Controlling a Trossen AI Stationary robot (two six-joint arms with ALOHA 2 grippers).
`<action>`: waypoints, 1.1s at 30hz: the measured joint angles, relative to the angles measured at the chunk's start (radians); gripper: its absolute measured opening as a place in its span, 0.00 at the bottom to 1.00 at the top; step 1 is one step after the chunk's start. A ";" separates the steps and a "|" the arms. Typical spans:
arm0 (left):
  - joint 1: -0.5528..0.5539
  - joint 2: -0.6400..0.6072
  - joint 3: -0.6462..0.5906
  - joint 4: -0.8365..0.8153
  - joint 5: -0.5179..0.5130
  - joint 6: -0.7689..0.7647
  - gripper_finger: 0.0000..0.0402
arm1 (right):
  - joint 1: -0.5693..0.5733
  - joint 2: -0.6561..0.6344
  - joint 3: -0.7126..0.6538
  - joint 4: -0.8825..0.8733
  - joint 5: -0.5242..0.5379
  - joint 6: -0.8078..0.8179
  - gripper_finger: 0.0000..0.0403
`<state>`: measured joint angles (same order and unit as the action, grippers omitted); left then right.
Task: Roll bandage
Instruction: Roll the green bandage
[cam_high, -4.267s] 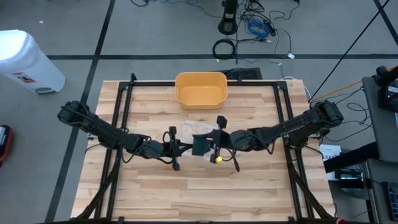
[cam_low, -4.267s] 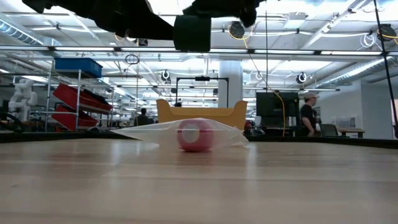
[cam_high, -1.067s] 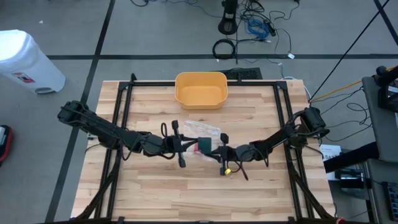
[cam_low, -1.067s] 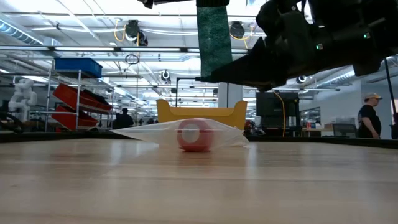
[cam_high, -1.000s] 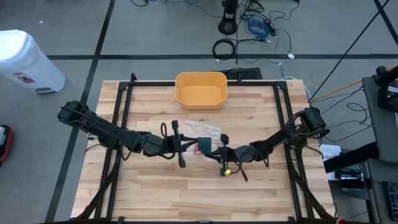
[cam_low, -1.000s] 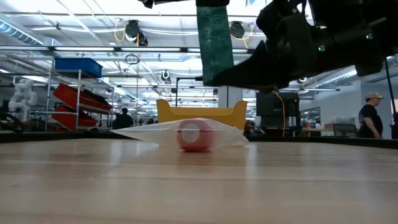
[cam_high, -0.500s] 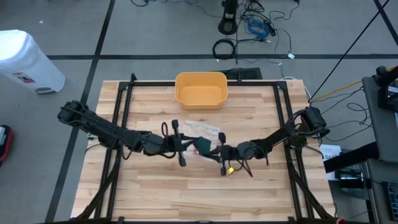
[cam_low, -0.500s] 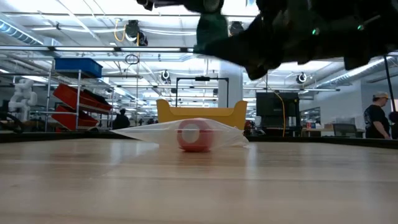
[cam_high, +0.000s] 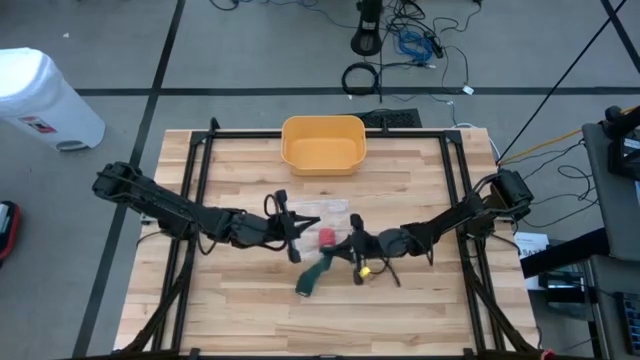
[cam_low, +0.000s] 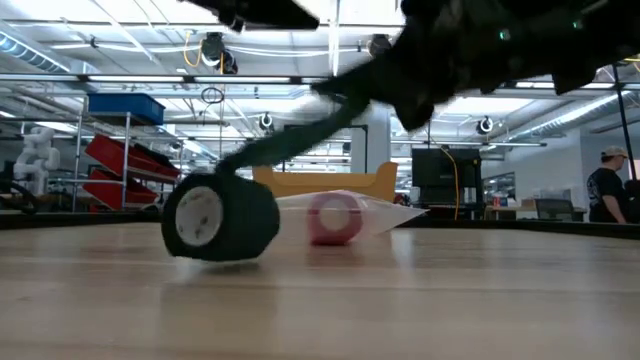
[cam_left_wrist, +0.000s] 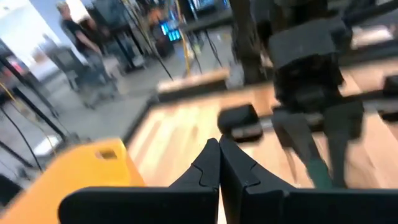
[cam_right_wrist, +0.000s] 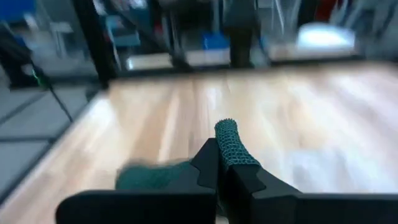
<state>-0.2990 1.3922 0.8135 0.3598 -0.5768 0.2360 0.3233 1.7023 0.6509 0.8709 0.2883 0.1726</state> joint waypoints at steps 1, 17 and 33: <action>-0.007 0.000 -0.005 -0.037 0.001 -0.033 0.00 | 0.001 0.000 0.000 -0.054 -0.001 0.031 0.00; -0.190 0.091 -0.072 -0.147 0.022 -0.508 0.00 | 0.033 -0.057 -0.001 -0.315 -0.062 0.137 0.01; -0.288 0.347 -0.066 0.142 -0.028 -0.596 0.00 | 0.132 -0.167 -0.001 -0.702 -0.043 0.278 0.42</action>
<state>-0.5873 1.7390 0.7475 0.5022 -0.6048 -0.3605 0.4548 1.5352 0.6495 0.1688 0.2451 0.4507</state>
